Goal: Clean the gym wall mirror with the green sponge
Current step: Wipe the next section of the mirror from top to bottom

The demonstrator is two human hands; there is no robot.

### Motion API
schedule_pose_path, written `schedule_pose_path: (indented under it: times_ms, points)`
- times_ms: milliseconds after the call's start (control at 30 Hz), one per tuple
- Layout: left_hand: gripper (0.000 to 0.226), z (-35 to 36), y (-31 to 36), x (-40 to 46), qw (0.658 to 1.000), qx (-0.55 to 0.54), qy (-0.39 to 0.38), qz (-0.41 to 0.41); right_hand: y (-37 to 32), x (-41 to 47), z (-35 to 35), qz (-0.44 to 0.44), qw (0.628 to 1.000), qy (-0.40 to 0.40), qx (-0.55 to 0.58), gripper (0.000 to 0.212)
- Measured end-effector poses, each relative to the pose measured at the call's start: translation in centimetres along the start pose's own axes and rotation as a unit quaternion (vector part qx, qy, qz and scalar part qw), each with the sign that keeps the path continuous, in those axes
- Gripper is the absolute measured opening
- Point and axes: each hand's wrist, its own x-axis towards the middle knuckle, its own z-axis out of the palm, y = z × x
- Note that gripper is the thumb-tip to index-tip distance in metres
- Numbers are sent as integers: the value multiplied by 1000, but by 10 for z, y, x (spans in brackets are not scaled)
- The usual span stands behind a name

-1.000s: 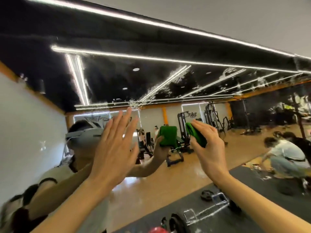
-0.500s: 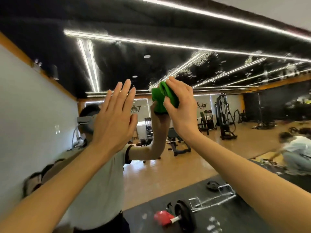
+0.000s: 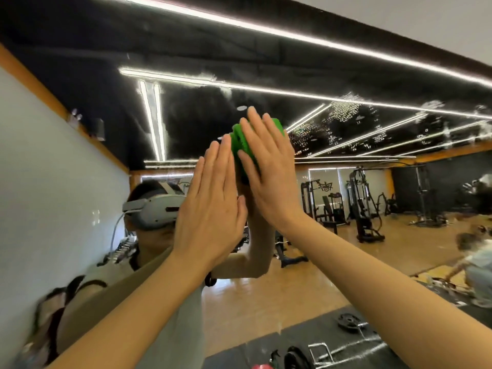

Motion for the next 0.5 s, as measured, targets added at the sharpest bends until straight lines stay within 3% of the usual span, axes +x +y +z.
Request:
schedule_pose_path:
  times_ms: [267,500]
  points:
    - [68,5,-1,-2,1000,26,-3,8,26,7,0,-65,994,-34,-82,54]
    - [69,-4,2,-2,998,44,-51,-5,135,7,-51,35,995,-24,-88,57]
